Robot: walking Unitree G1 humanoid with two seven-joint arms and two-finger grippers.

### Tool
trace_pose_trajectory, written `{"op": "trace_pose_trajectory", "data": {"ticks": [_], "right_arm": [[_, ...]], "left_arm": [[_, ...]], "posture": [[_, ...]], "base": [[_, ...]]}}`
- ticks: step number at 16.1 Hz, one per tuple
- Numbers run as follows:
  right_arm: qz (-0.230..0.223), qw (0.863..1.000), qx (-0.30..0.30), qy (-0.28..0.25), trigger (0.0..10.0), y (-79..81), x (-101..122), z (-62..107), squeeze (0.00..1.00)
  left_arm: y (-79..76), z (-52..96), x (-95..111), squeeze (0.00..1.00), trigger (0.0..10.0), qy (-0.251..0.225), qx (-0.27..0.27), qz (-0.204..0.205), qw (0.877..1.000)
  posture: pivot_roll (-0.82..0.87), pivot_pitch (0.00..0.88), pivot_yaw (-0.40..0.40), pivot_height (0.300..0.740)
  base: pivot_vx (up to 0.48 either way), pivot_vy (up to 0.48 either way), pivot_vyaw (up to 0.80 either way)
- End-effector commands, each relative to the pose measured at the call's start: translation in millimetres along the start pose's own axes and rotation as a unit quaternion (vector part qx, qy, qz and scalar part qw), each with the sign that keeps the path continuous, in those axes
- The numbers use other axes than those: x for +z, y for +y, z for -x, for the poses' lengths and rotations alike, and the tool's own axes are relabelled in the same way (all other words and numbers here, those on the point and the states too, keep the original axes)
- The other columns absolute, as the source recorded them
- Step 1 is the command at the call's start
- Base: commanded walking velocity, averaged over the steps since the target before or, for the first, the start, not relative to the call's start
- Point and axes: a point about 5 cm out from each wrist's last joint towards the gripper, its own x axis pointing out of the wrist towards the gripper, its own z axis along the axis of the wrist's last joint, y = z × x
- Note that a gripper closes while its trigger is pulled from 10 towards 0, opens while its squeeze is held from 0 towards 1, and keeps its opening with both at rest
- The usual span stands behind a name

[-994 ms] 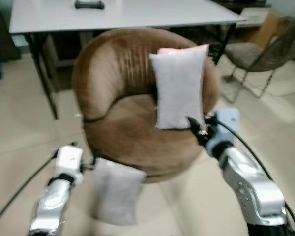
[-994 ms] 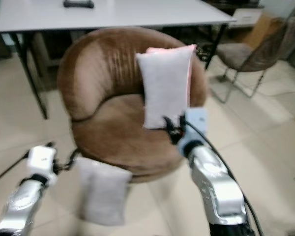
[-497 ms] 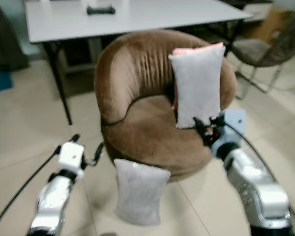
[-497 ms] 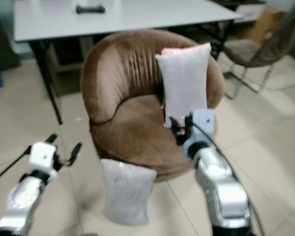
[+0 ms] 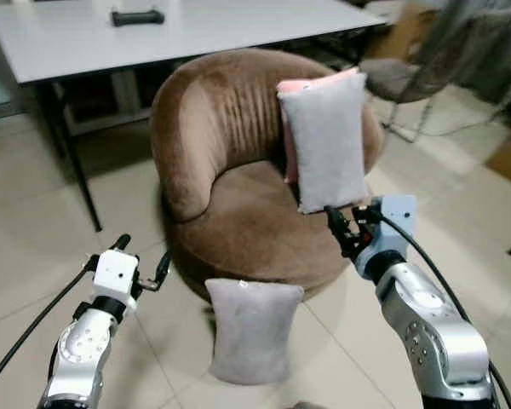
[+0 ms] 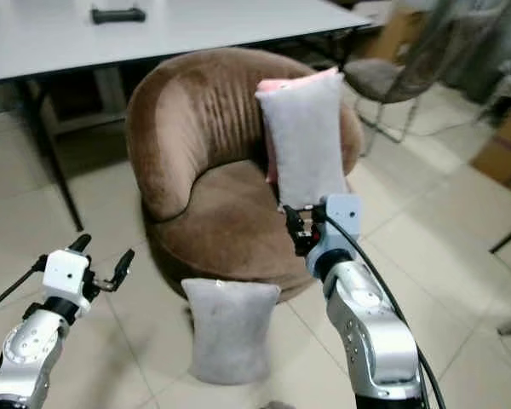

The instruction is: Move the pillow to the sofa from floor

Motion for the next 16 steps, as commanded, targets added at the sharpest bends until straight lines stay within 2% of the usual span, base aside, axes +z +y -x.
{"op": "trace_pose_trajectory", "data": {"ticks": [1,5,8,10,12,16], "right_arm": [[0.001,1.0,-0.022,0.001,10.0,-8.7,0.8,1.5,0.0],[-0.003,0.999,-0.034,-0.001,10.0,-10.7,1.6,0.9,0.0],[-0.005,0.999,-0.041,-0.004,10.0,-12.7,2.9,1.1,0.0],[-0.005,0.999,-0.043,-0.004,10.0,-12.9,3.1,1.1,0.0],[-0.007,0.999,-0.047,-0.005,10.0,-13.1,3.9,1.0,0.0],[-0.008,0.999,-0.05,-0.006,10.0,-14.0,4.2,1.2,0.0]], "left_arm": [[-4.8,-1.3,1.7,0.0,10.0,-0.008,-0.01,0.004,1.0],[-4.9,-1.7,3.2,0.0,10.0,-0.014,-0.013,0.002,1.0],[-4.8,-3.2,4.6,0.0,10.0,-0.016,-0.016,0.001,1.0],[-3.0,-3.9,7.9,0.0,10.0,-0.021,-0.016,-0.001,1.0],[-0.8,-5.7,25.6,0.0,10.0,-0.044,-0.017,-0.005,0.999],[-7.6,-11.5,44.2,0.0,10.0,-0.061,-0.02,-0.006,0.998]], "posture": [[0.08,0.0,-0.029,0.74],[0.07,0.0,-0.023,0.74],[0.07,0.0,-0.019,0.74],[0.07,0.0,-0.018,0.74],[0.08,0.0,-0.021,0.74],[0.08,0.0,-0.021,0.74]], "base": [[0.0,0.364,-0.8],[0.0,0.363,0.0],[0.0,0.366,-0.8],[0.0,0.368,0.0],[0.0,0.368,0.0],[0.0,0.366,-0.8]]}}
